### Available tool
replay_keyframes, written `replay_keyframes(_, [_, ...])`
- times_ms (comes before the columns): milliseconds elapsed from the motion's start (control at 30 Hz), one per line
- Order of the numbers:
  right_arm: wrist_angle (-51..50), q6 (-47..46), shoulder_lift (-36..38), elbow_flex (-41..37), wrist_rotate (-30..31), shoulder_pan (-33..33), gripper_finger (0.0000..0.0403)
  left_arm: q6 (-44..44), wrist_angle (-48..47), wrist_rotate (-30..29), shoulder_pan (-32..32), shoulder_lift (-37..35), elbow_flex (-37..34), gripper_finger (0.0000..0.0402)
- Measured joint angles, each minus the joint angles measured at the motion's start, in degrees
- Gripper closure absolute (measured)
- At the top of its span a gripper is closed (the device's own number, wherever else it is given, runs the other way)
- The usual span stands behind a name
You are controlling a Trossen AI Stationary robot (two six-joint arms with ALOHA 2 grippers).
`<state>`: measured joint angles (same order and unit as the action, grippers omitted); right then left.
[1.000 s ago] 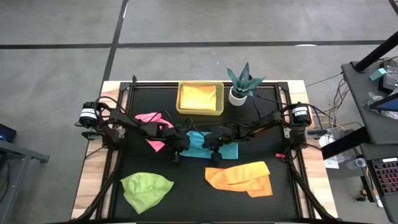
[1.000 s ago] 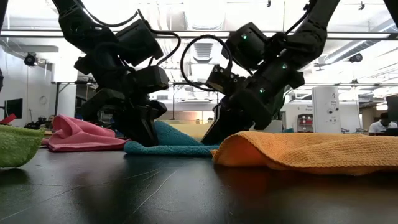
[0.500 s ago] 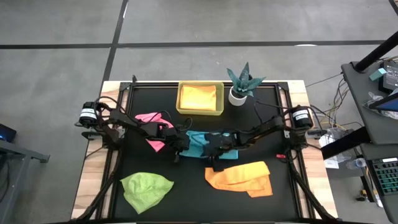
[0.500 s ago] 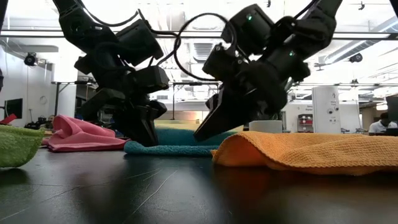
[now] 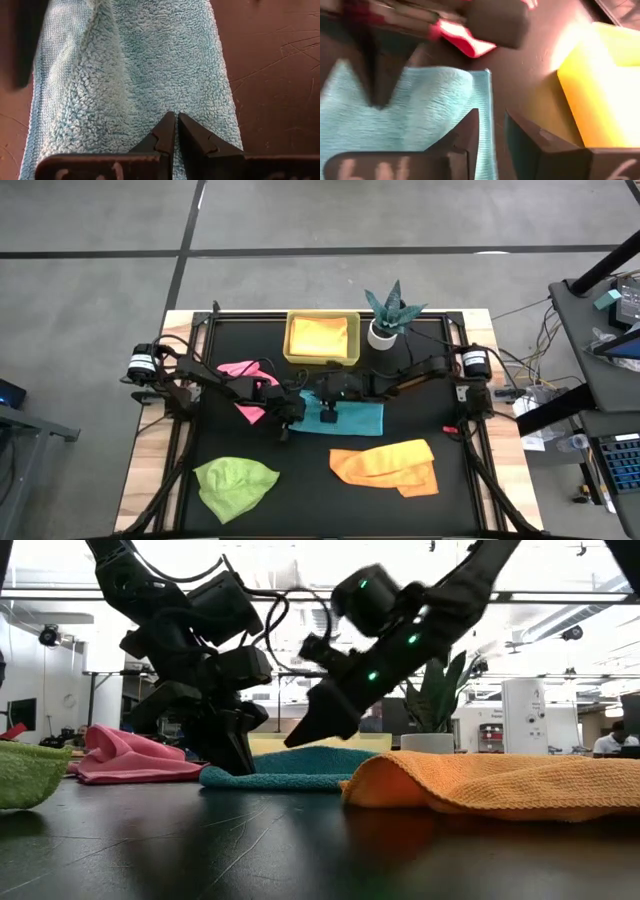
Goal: Fold microfiber towels
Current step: Fold the blue microfiber cloth
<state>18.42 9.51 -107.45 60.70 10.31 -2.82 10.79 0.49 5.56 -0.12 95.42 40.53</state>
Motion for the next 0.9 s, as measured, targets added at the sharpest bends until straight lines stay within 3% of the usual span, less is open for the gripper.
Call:
replay_keyframes(67, [-0.14,0.56,-1.81,1.37,-5.60,-1.52,0.0330,-0.02,-0.02,-0.02,0.00,-0.28,0.00,0.0394])
replay_keyframes(200, [-0.36,0.16,-4.87,3.89,-22.89,-2.16,0.0349,-0.41,-0.62,-0.09,0.00,-1.17,-0.05,0.0394])
replay_keyframes(300, [-1.20,0.23,-5.93,5.45,-28.53,-0.79,0.0362,-1.48,-1.58,-0.11,0.00,-1.95,-0.11,0.0394])
replay_keyframes(467, [-4.97,2.32,-5.62,6.39,-27.12,2.54,0.0378,-1.49,-5.00,-0.40,0.00,-4.06,-0.21,0.0394])
replay_keyframes(767, [-6.58,4.08,-5.49,6.41,-14.61,5.22,0.0385,-1.46,-10.00,-0.46,0.00,-8.19,-0.20,0.0394])
replay_keyframes(900, [-6.69,3.31,-5.47,6.80,-14.24,5.13,0.0385,-1.51,-11.38,-0.41,-0.01,-8.93,-0.17,0.0394])
